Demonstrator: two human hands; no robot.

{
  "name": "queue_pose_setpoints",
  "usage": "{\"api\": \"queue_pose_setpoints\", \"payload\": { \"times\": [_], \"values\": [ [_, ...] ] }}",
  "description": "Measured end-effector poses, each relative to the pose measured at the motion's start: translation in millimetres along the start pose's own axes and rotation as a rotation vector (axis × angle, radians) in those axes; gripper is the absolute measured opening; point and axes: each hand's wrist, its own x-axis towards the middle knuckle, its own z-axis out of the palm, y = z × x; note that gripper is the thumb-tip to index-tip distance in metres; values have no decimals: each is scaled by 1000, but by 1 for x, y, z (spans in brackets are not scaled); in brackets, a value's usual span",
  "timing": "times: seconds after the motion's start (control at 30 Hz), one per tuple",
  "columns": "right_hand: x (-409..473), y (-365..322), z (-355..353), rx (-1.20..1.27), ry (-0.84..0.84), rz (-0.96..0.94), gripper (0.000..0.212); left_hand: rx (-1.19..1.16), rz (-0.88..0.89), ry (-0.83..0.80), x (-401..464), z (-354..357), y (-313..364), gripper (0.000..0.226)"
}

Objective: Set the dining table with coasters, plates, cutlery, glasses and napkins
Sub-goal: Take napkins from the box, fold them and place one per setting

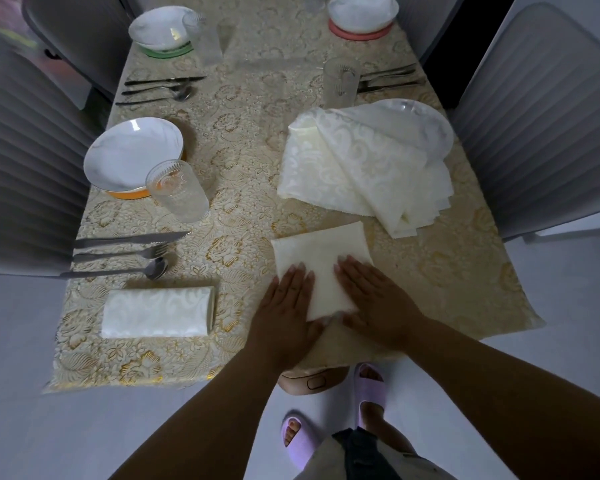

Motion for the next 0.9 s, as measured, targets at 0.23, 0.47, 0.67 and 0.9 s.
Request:
{"api": "queue_pose_setpoints", "payload": {
  "times": [0.23,0.47,0.67,0.9],
  "values": [
    [-1,24,-4,-97,106,-189,65,42,71,11,1,-6,-13,72],
    [2,47,-15,102,214,-119,59,-169,137,90,-3,-12,-32,66],
    [29,40,-40,654,162,370,51,-733,-387,256,12,-35,-14,27],
    [56,32,-34,587,196,644,44,-595,-747,297,51,-37,-5,34]
  ]
}}
